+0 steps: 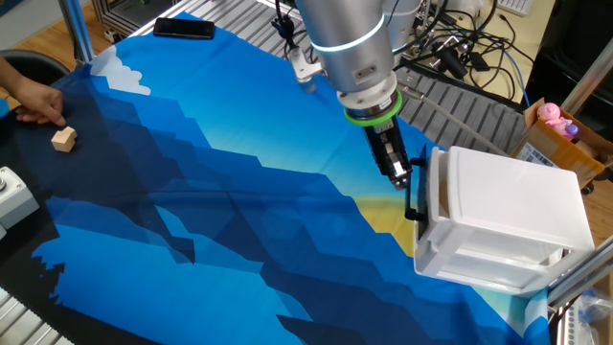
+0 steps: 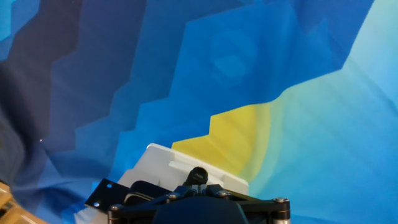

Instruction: Put things in the drawer

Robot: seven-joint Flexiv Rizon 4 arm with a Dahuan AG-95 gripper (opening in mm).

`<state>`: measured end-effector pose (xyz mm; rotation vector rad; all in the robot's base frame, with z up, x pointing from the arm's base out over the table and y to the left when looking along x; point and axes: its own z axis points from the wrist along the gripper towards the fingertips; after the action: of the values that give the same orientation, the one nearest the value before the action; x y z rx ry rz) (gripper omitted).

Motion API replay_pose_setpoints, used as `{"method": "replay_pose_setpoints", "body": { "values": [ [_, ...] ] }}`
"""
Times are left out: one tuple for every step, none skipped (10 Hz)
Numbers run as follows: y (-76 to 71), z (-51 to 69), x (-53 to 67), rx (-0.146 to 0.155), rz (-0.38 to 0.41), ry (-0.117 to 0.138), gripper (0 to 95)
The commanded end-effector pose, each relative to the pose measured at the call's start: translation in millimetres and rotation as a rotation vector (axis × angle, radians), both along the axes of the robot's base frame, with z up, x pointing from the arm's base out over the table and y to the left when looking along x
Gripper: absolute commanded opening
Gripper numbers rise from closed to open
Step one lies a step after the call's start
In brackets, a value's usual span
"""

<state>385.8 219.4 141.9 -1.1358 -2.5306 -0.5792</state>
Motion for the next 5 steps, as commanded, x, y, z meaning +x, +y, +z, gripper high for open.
{"method": "replay_pose_setpoints", "body": {
  "values": [
    [12.8, -2.0, -6.3, 0.008, -0.051, 0.012, 0.0],
    [16.4, -1.8, -8.6, 0.023, -0.063, 0.013, 0.0],
    [20.0, -2.2, -10.8, 0.028, -0.071, 0.012, 0.0],
    [24.6, -3.7, -13.4, 0.029, -0.079, 0.007, 0.0],
    [26.1, -4.0, -13.7, 0.019, -0.080, 0.003, 0.0]
  ]
}}
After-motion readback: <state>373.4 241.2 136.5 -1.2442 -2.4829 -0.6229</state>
